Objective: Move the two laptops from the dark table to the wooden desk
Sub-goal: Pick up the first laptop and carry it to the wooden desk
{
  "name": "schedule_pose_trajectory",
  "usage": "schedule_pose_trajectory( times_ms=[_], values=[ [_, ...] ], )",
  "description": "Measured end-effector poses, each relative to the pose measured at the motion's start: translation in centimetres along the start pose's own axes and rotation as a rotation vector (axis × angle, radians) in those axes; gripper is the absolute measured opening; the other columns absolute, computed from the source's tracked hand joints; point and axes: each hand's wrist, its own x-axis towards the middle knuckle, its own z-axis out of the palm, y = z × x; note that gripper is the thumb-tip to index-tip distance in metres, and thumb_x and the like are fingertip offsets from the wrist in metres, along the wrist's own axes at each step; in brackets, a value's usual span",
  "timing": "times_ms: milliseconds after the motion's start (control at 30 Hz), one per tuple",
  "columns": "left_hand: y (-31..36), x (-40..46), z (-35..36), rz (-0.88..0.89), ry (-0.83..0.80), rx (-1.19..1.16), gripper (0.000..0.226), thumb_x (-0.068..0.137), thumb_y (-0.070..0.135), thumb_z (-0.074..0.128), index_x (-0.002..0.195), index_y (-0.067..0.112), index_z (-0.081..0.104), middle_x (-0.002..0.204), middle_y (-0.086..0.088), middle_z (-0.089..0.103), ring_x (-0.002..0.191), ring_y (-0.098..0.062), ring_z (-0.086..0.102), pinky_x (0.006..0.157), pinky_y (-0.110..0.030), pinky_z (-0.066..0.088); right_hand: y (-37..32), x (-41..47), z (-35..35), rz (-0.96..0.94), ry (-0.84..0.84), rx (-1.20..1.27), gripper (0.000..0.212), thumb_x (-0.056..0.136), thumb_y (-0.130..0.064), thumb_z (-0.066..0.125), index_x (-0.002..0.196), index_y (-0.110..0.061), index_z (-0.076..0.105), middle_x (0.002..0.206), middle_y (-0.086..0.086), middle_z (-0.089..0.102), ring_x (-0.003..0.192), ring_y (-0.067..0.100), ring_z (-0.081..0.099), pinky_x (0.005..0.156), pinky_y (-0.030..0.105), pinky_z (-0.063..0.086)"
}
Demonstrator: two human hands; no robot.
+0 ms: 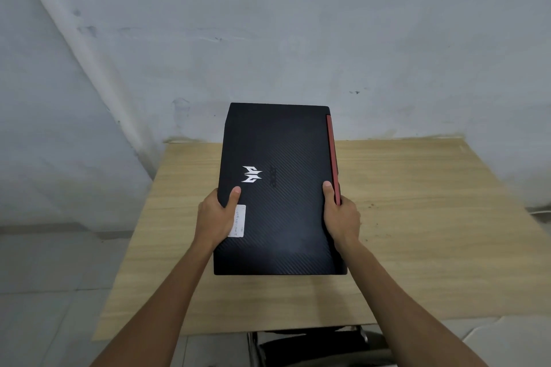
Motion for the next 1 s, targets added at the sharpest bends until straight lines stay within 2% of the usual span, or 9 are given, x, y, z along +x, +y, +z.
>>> schedule_pose_trajectory(
  times_ms=[67,167,233,400,533,667,800,900,1000],
  values=[
    [-0.9,0.7,-1.6,0.01,-0.011,-0.002,0.039,0.092,0.055,0.052,0.102,0.021,0.067,0.085,0.018,0.065,0.081,0.002,0.062,0.064,-0.014,0.043,-0.7,-1.0,1.4,0.018,0.011,-0.004,0.071,0.088,-0.08,0.042,0.069,-0.014,0.059,0.071,0.003,0.064,0.069,0.023,0.062,0.067,0.036,0.051],
    [-2.4,1.4,-3.9,0.023,-0.026,-0.007,0.041,0.092,0.056,0.052,0.105,0.02,0.067,0.086,0.017,0.065,0.079,0.003,0.06,0.064,-0.013,0.042,-1.8,-2.5,3.6,0.056,0.032,-0.017,0.08,0.088,-0.08,0.042,0.094,-0.003,0.064,0.089,0.008,0.069,0.079,0.024,0.066,0.075,0.04,0.055],
    [-3.6,1.8,-5.4,0.023,-0.035,-0.008,0.044,0.092,0.056,0.051,0.108,0.019,0.067,0.09,0.014,0.066,0.081,-0.001,0.061,0.066,-0.014,0.043,-2.5,-3.7,5.1,0.045,0.051,-0.032,0.073,0.09,-0.078,0.043,0.087,-0.008,0.064,0.092,0.008,0.068,0.077,0.022,0.065,0.077,0.041,0.056],
    [-6.4,2.4,-7.8,-0.005,-0.043,0.0,0.048,0.092,0.057,0.05,0.114,0.018,0.067,0.095,0.013,0.065,0.084,-0.007,0.062,0.071,-0.02,0.046,-3.1,-5.8,8.1,0.034,0.026,-0.031,0.071,0.092,-0.075,0.042,0.073,-0.011,0.065,0.076,0.005,0.07,0.075,0.024,0.068,0.078,0.044,0.058],
    [-7.6,2.3,-8.1,-0.034,-0.033,0.004,0.05,0.092,0.058,0.05,0.117,0.018,0.065,0.096,0.014,0.064,0.085,-0.007,0.062,0.074,-0.021,0.047,-3.0,-5.8,9.3,0.03,-0.012,-0.06,0.068,0.092,-0.076,0.041,0.078,-0.013,0.06,0.083,0.006,0.07,0.085,0.028,0.068,0.083,0.047,0.057],
    [-8.1,2.7,-8.2,-0.051,-0.012,0.003,0.048,0.092,0.057,0.051,0.117,0.018,0.066,0.096,0.016,0.063,0.08,0.001,0.059,0.068,-0.012,0.042,-2.8,-4.9,10.3,0.04,-0.029,-0.06,0.074,0.091,-0.076,0.042,0.085,-0.008,0.07,0.083,0.007,0.072,0.082,0.026,0.069,0.082,0.045,0.058],
    [-9.2,3.7,-7.7,-0.075,-0.015,0.009,0.049,0.093,0.055,0.051,0.119,0.017,0.065,0.098,0.016,0.063,0.084,-0.004,0.061,0.074,-0.018,0.046,-2.5,-4.0,11.7,0.06,-0.044,-0.063,0.064,0.091,-0.075,0.042,0.082,-0.017,0.068,0.081,0.001,0.071,0.081,0.02,0.068,0.079,0.039,0.055],
    [-10.8,4.9,-6.5,-0.111,-0.042,0.031,0.048,0.093,0.055,0.051,0.117,0.016,0.065,0.096,0.016,0.063,0.082,-0.004,0.06,0.072,-0.018,0.044,-1.3,-2.7,13.0,0.096,-0.056,-0.081,0.067,0.091,-0.076,0.043,0.083,-0.016,0.071,0.081,0.0,0.072,0.079,0.017,0.067,0.077,0.037,0.054],
    [-12.6,5.9,-5.1,-0.134,-0.073,0.071,0.048,0.094,0.054,0.049,0.117,0.016,0.065,0.1,0.009,0.067,0.086,-0.009,0.061,0.075,-0.022,0.044,0.4,-1.4,14.4,0.129,-0.067,-0.148,0.072,0.09,-0.078,0.041,0.076,-0.013,0.069,0.076,0.001,0.07,0.074,0.018,0.067,0.071,0.035,0.054]
  ],
)
